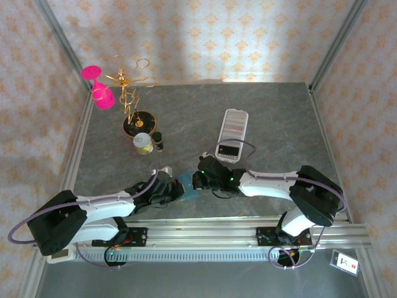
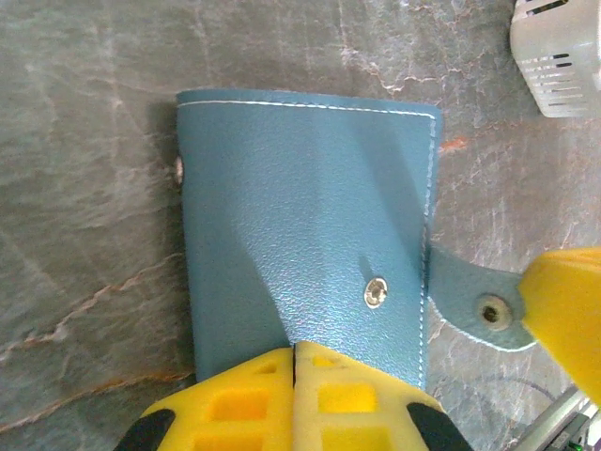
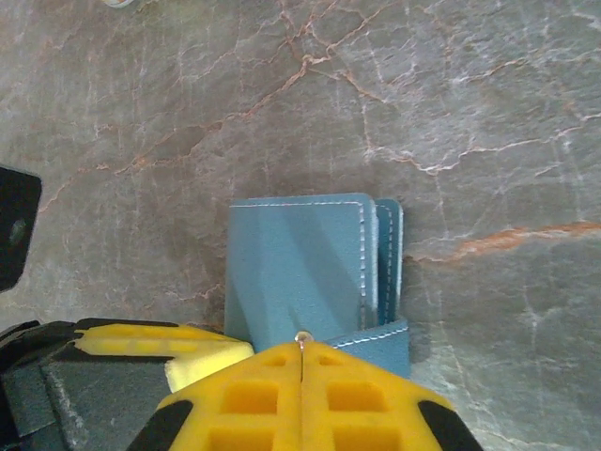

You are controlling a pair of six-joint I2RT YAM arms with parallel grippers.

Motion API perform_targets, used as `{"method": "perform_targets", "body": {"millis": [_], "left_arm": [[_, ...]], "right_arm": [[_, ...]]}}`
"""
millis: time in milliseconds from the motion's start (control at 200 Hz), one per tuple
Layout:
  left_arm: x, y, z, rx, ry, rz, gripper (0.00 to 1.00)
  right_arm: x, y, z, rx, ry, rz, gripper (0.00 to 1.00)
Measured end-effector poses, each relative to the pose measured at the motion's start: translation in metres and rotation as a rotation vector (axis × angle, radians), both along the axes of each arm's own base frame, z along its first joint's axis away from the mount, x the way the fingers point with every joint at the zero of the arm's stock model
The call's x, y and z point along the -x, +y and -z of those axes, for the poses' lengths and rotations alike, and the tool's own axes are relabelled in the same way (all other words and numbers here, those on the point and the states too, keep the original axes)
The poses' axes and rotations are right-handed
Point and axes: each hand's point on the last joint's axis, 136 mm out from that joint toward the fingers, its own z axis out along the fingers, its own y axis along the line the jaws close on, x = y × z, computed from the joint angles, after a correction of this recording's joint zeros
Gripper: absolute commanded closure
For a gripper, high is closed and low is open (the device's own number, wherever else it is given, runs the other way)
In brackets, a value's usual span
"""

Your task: Put the credit cards into the card holder

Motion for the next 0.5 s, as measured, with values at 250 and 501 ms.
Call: {"method": "perform_targets", "body": {"millis": [250,501], "left_arm": [[0.000,-0.002,-0.001,-0.006,-0.003,0.009,1.00],[0.002,0.001,-0.001,0.000,-0.007,0.008,1.00]], "right_arm": [[-0.004,0.011,0.014,0.042,0.020,-0.018,1.00],[-0.002,0.014,0.020,0.068,0.024,-0.031,1.00]]}}
